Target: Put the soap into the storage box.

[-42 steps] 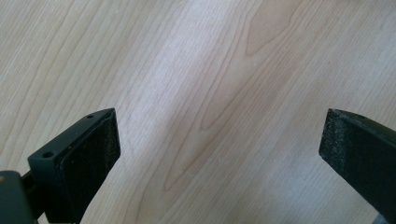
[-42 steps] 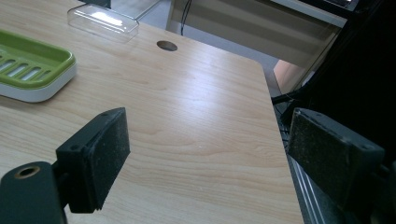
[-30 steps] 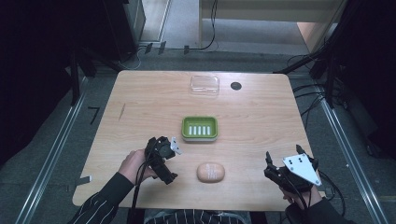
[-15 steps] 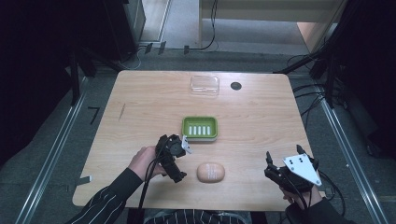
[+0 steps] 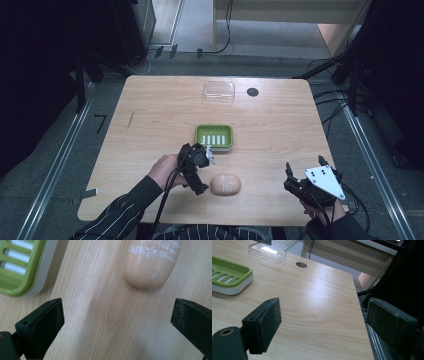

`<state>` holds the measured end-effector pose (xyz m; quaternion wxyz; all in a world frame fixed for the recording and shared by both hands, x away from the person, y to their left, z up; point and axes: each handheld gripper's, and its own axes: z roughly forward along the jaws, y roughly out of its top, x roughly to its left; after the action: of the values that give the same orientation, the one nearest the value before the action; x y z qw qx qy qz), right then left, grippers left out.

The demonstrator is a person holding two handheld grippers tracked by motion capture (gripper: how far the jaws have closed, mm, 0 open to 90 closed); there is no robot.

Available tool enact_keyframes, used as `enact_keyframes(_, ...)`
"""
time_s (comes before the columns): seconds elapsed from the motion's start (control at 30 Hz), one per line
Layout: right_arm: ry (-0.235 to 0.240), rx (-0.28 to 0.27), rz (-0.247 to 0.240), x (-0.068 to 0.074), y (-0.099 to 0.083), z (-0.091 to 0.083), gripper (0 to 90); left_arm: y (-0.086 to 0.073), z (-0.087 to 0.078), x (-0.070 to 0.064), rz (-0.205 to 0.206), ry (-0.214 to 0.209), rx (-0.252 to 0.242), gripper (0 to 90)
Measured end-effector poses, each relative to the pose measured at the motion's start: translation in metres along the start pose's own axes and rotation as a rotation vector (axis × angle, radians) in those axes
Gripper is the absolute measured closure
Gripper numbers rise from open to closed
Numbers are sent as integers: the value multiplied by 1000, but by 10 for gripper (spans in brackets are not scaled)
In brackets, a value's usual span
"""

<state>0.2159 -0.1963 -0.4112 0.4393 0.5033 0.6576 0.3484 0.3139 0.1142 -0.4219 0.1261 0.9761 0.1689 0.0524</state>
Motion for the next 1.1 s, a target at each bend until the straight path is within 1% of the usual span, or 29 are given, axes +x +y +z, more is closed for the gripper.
enact_keyframes(0.07, -1, 0, -3, 0, 0, 0, 135, 4, 0, -2, 15, -4, -2, 0)
enact_keyframes(0.17, -1, 1, -5, 0, 0, 0, 136, 11, 1, -4, 33, -23, -9, 0)
enact_keyframes(0.2, -1, 1, -6, 0, 0, 0, 136, 13, 3, -5, 37, -29, -11, 0)
enact_keyframes(0.23, -1, 1, -5, 0, 0, 0, 136, 14, 4, -6, 51, -35, -4, 0)
enact_keyframes(0.37, -1, 2, -1, 0, 0, -1, 136, 19, 9, -8, 65, -53, -8, 0)
enact_keyframes(0.5, -1, 3, -1, 0, 0, -1, 136, 27, 16, -14, 93, -73, -5, 0)
enact_keyframes(0.53, -2, 2, -1, 0, 0, -1, 136, 29, 18, -15, 107, -81, 2, 0)
enact_keyframes(0.6, -2, 1, 0, 0, 0, -1, 136, 32, 20, -16, 113, -101, 7, 0)
enact_keyframes(0.67, -2, 1, 0, 0, 0, -1, 136, 34, 23, -17, 117, -111, 12, 0)
enact_keyframes(0.7, -4, 2, 3, 0, -1, -1, 136, 35, 24, -18, 117, -110, 11, 0)
enact_keyframes(0.73, -4, 3, 6, 0, -1, -1, 136, 36, 25, -18, 128, -109, 20, 0)
enact_keyframes(0.8, -5, 4, 7, 0, -1, -1, 136, 39, 27, -18, 138, -117, 21, 0)
enact_keyframes(0.83, -5, 4, 9, 0, -1, -1, 136, 40, 28, -19, 136, -118, 20, 0)
enact_keyframes(0.97, -4, 0, 6, -1, -1, -1, 136, 47, 33, -22, 160, -124, 29, 0)
enact_keyframes(1.1, -8, -1, 7, -1, -1, -1, 136, 49, 37, -24, 170, -128, 36, 0)
